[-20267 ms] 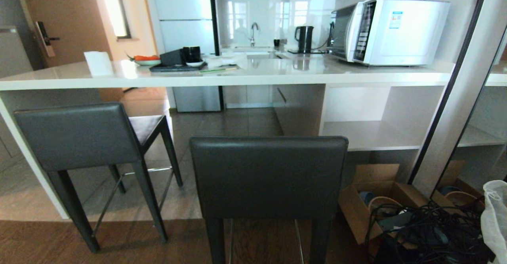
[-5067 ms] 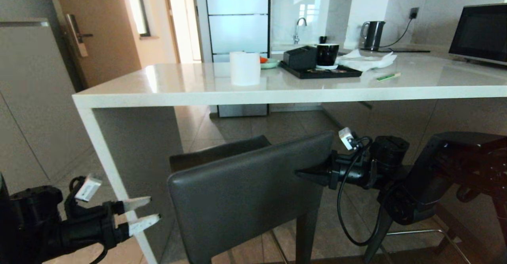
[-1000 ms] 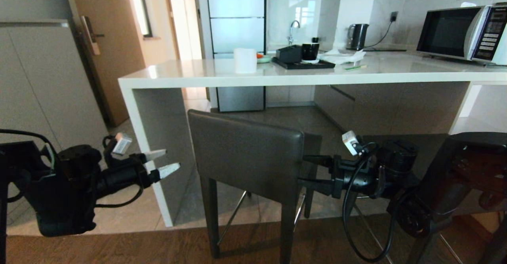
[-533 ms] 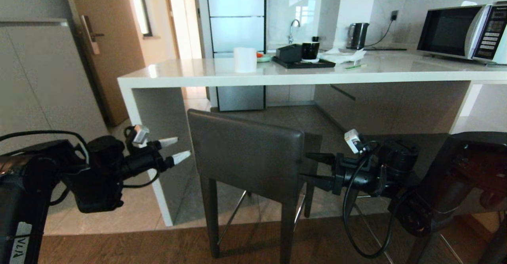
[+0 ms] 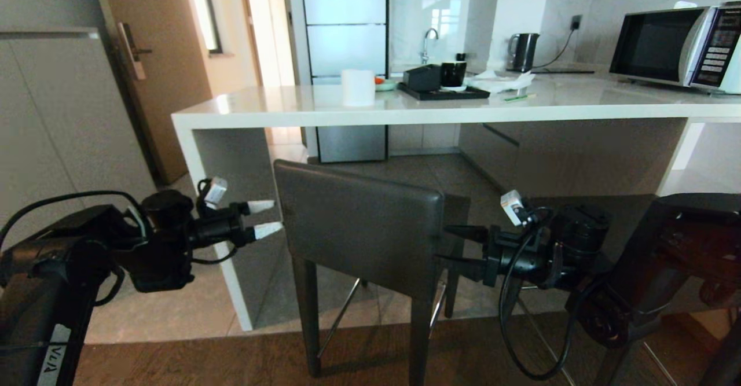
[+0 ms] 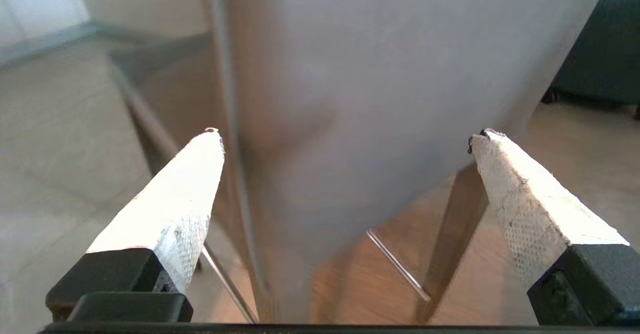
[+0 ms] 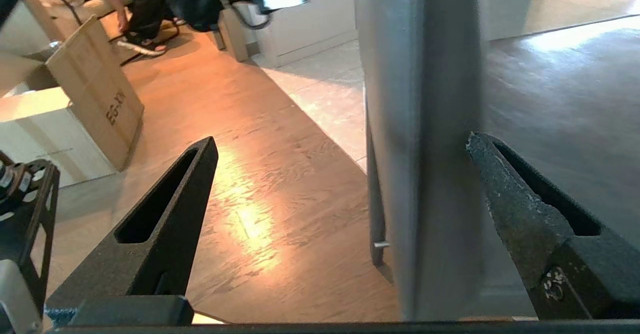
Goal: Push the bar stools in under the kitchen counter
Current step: Pull the gray chair out from under the dining table
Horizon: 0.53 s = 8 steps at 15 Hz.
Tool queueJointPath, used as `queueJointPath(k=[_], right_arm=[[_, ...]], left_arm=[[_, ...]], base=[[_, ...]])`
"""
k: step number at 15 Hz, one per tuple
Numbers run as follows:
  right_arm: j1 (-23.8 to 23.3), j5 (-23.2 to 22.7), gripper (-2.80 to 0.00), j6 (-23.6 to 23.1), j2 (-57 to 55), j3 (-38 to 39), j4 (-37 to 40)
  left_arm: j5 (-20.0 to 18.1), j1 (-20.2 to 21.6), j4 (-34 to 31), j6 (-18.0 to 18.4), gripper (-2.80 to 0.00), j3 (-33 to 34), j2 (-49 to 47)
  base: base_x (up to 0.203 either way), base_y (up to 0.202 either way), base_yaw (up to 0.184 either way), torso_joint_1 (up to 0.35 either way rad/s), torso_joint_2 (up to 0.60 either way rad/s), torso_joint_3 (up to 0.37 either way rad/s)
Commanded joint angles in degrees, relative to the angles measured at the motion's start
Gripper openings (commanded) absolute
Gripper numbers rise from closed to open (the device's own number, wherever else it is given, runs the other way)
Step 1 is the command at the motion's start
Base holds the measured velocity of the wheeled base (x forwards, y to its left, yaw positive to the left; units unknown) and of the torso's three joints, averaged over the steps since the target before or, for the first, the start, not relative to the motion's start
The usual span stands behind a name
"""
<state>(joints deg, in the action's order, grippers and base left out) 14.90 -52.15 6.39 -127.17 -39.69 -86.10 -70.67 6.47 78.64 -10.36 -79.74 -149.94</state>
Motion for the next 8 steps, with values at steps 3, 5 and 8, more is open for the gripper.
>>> queueJointPath(k=[3,5,8], right_arm=[[0.7,0.4,0.0,0.0,-0.3,0.2,-0.4],[0.7,0.8,0.0,-0.1,-0.8,0.2,-0.4],[1.3,0.9,0.0,-0.1,-1.0,0.2,-0.4]], left_arm=[[-0.6,-0.3,-0.2,-4.1,0.0,-8.7,-4.3],[-0.7,-1.4,-0.4,-5.4,0.0,-12.2,-5.7],[-0.5,-3.7,-3.4,-5.7,0.0,-18.5,-9.2]], base=[[0.0,0.0,0.0,0.0,0.0,0.0],[0.0,0.0,0.0,0.0,0.0,0.0],[0.0,0.0,0.0,0.0,0.0,0.0]])
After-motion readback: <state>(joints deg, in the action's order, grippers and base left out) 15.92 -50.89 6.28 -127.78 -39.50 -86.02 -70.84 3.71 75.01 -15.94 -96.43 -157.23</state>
